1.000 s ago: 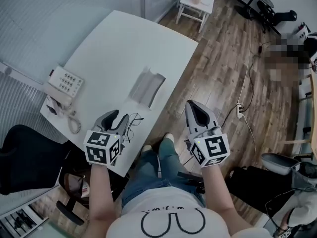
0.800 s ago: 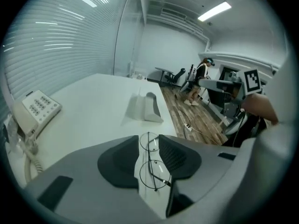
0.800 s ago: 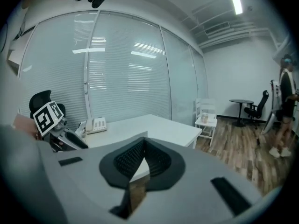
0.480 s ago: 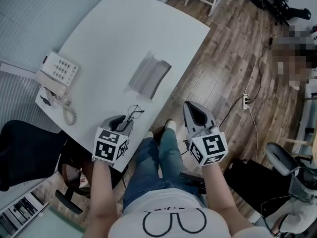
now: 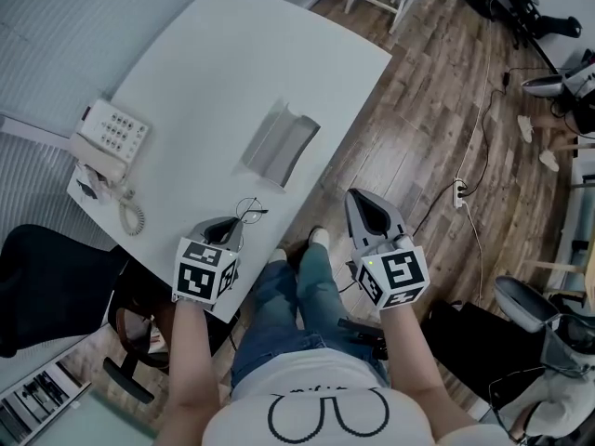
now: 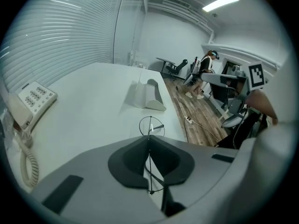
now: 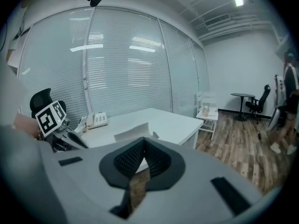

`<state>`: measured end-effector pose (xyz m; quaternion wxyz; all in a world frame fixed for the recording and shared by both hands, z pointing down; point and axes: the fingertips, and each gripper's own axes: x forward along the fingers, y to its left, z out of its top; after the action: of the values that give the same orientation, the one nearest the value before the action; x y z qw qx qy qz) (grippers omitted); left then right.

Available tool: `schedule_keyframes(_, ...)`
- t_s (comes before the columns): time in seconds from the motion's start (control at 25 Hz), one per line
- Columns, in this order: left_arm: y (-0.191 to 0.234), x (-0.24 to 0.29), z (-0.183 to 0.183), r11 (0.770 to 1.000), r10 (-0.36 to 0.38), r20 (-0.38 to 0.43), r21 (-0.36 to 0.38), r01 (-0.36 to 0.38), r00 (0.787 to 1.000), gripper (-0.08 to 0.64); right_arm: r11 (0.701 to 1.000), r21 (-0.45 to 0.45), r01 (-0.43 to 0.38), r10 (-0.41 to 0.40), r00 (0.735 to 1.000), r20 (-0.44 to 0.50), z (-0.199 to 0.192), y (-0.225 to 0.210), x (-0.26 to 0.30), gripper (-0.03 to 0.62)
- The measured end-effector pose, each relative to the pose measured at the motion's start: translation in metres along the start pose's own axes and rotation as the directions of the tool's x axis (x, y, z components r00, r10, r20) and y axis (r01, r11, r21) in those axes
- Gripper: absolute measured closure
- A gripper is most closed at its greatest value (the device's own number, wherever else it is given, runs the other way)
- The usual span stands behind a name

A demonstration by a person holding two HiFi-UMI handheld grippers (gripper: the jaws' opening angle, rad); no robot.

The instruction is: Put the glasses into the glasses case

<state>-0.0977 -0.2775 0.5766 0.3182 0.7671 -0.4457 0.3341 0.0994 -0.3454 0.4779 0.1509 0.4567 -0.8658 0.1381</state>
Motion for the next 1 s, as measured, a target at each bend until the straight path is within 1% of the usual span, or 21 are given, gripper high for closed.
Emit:
schedule_keyframes(0.12, -0.001, -0.017, 0.013, 1.0, 0.011, 0.043, 0.006, -0.011, 0.999, 0.538, 1.0, -0.015, 0.0, 0.0, 0.999, 0.034, 0.016, 0.002, -0.004, 0.58)
schedule_keyframes(0.28, -0.001, -0.04, 0.041, 0.999, 0.022, 0.126, 0.019, -0.025, 0.992, 0.538, 0.999, -0.04, 0.007, -0.004, 0.996, 0.091, 0.043, 0.005, -0.009, 0.58)
schedule_keyframes(0.48, -0.003, -0.065, 0.091, 0.998, 0.035, 0.25, 0.039, -0.046, 0.968, 0.538, 0.998, -0.061, 0.028, -0.017, 0.986, 0.164, 0.075, 0.0, -0.017, 0.58)
schedule_keyframes(0.6, -0.007, -0.075, 0.113, 0.996, 0.04, 0.304, 0.062, -0.061, 0.952, 0.538, 0.997, -0.071, 0.038, -0.024, 0.98, 0.196, 0.088, -0.002, -0.023, 0.58)
schedule_keyframes(0.72, -0.014, -0.076, 0.131, 0.994, 0.042, 0.334, 0.083, -0.074, 0.942, 0.538, 0.996, -0.076, 0.051, -0.034, 0.977, 0.21, 0.094, -0.008, -0.029, 0.58)
schedule_keyframes(0.8, -0.019, -0.071, 0.139, 0.993, 0.035, 0.342, 0.09, -0.07, 0.939, 0.538, 0.995, -0.074, 0.06, -0.043, 0.976, 0.215, 0.095, -0.014, -0.033, 0.58)
schedule_keyframes(1.0, -0.028, -0.046, 0.153, 0.995, 0.029, 0.329, 0.085, -0.06, 0.944, 0.538, 0.995, -0.061, 0.084, -0.07, 0.976, 0.207, 0.091, -0.034, -0.039, 0.58)
